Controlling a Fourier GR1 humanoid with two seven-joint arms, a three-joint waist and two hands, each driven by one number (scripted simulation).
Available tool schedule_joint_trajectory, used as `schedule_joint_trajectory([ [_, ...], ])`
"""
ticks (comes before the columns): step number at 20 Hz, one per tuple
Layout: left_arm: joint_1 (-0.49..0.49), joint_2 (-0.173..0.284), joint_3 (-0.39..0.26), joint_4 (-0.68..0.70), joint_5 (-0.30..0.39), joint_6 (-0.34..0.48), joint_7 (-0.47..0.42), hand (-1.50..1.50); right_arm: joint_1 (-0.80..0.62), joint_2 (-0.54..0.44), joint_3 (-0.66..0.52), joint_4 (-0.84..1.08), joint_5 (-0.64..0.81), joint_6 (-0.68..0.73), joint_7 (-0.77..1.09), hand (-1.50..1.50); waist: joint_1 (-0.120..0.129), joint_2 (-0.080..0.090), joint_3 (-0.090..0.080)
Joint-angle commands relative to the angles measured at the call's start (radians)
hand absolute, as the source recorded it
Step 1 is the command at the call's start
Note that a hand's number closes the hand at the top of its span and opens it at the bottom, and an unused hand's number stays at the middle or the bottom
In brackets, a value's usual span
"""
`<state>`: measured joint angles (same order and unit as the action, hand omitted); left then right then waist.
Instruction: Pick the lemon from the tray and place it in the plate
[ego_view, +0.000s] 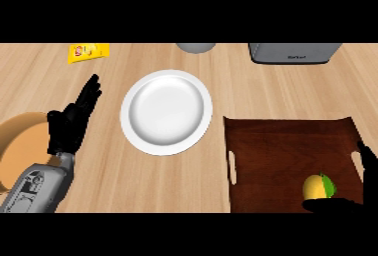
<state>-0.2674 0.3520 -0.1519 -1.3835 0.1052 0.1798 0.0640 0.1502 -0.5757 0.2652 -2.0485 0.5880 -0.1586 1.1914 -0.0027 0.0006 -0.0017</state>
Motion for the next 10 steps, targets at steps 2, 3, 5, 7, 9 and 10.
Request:
schedule_joint_trajectory([
  [2,-0.004,-0.012,-0.007,-0.037,-0.01,0.004,0.062,0.0,0.01,0.037,0.016,0.065,-0.015,0.084,0.124,-1.5,0.004,-0.001,0.002],
  [3,-0.01,-0.022,0.0,0.007,-0.017,-0.004,0.004,0.0,-0.008,0.048,0.009,0.107,-0.021,0.088,0.101,-1.5,0.002,0.001,0.001],
  [5,-0.003,-0.013,0.001,-0.061,-0.021,0.0,0.054,0.0,-0.019,0.064,0.001,0.109,-0.019,0.11,0.119,-1.5,0.007,-0.001,0.001],
  [7,0.023,-0.035,0.007,-0.03,-0.031,0.003,0.015,0.0,0.018,0.086,-0.025,0.2,-0.028,0.067,-0.009,-1.5,0.003,0.0,0.002],
  [9,0.041,-0.027,0.009,-0.068,-0.033,-0.012,0.042,0.0,-0.022,0.125,0.008,0.186,0.011,0.105,0.066,-1.5,0.006,-0.001,0.001],
  [10,-0.009,-0.035,0.002,-0.069,-0.05,0.005,0.085,0.0,0.052,0.11,-0.013,0.236,0.0,0.066,-0.043,-1.5,0.0,-0.001,0.002],
])
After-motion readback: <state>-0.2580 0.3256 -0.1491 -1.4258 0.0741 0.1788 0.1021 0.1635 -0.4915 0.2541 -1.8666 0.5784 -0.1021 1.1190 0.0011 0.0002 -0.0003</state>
